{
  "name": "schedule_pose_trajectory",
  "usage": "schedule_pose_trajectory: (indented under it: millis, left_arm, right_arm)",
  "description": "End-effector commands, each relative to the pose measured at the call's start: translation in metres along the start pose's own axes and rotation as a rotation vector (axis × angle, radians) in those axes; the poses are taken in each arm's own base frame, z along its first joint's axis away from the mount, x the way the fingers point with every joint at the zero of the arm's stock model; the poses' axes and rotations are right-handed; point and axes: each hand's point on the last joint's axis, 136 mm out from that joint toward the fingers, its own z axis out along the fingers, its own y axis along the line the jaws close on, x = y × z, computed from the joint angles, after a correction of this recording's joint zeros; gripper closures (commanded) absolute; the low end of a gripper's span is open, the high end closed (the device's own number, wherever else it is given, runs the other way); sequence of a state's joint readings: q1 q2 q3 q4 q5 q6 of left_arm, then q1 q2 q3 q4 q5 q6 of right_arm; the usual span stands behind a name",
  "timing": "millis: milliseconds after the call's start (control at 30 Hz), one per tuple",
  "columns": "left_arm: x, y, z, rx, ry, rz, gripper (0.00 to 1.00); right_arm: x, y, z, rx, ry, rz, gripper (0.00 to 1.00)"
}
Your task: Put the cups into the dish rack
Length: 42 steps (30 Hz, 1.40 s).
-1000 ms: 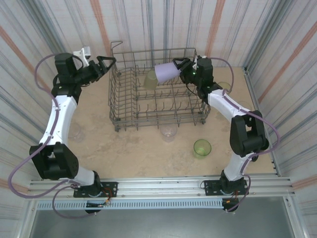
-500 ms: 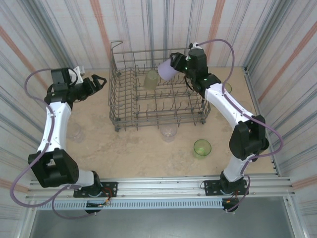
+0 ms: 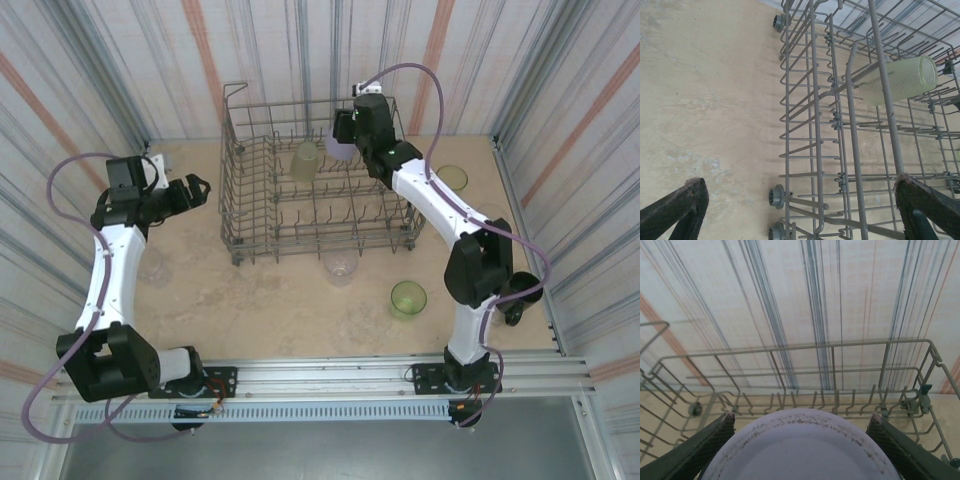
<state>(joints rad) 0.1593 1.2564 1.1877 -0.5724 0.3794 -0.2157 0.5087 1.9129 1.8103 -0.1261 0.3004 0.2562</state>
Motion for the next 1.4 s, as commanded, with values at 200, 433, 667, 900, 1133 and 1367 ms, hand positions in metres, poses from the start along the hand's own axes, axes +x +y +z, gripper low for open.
schedule_pose_trajectory:
  millis: [200, 433, 667, 900, 1133, 1367]
  left_arm:
    - [-0.007, -0.008, -0.022, -0.009, -0.126, 0.114, 0.01]
    - [-0.007, -0.008, -0.022, -0.007, -0.142, 0.121, 0.01]
    - [-0.006, -0.009, -0.018, 0.017, -0.119, 0.112, 0.01]
    - [-0.005, -0.011, -0.012, 0.039, -0.098, 0.093, 0.01]
    - [-0.004, -0.010, -0.012, 0.037, -0.098, 0.091, 0.01]
    - [-0.003, -0.010, -0.011, 0.040, -0.094, 0.087, 0.01]
  right_arm:
    - [-0.002, 0.009, 0.020, 0.041, -0.025, -0.129, 0.54]
    - [0.004, 0.012, 0.038, 0.040, -0.043, -0.162, 0.53]
    - [0.012, 0.006, 0.054, 0.053, -0.041, -0.171, 0.52]
    - [0.020, -0.004, 0.067, 0.069, -0.030, -0.159, 0.52]
    - [0.026, -0.010, 0.076, 0.074, -0.017, -0.140, 0.52]
    - [0.044, -0.007, 0.085, 0.047, 0.026, -0.132, 0.53]
